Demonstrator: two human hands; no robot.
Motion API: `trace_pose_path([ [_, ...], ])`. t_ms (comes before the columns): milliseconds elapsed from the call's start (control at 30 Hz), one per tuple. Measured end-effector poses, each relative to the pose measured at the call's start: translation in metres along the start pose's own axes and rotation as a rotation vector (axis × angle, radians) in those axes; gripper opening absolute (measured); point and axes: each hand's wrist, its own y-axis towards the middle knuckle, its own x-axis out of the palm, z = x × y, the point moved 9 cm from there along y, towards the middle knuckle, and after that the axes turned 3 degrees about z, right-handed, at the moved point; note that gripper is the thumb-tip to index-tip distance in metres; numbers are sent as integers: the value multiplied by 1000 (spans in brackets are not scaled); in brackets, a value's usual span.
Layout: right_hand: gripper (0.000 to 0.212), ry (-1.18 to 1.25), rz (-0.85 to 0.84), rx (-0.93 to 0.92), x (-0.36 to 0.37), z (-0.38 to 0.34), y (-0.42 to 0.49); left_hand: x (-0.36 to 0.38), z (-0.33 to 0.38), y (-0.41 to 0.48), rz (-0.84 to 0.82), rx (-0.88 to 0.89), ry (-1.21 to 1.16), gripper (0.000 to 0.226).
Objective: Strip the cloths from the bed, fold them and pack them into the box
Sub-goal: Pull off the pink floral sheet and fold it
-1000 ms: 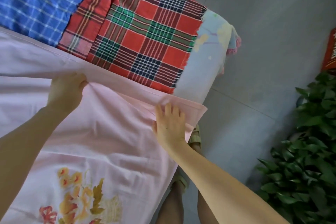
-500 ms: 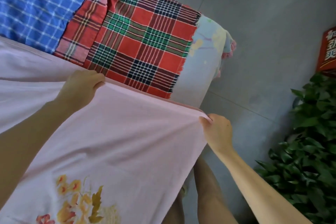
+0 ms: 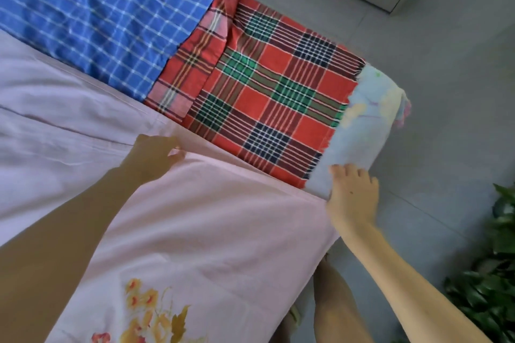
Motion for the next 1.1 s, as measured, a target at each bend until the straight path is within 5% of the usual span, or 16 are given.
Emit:
trace_pose_path([
  [233,20,220,-145,-664,-22,-208,41,-3,-79,-18,-161,-28,443,24],
  [400,35,207,-277,-821,-13,-307,48,1,-116,-18,-178,-36,554,32],
  [533,40,90,-220,-931,-3,-374,46,-5,-159,-8,-95,-60,502,24],
  [700,42,-36,-362,-977,26,-418,51,-19,-234,-8,-86,-101,503,17],
  [933,20,5,-286,-769,-7,-412,118,-86,-285,17,281,-126,379,30],
  [1100,36,-136,-318,-683,-1,-411,151,-86,-281,68,150,-159,359,13],
])
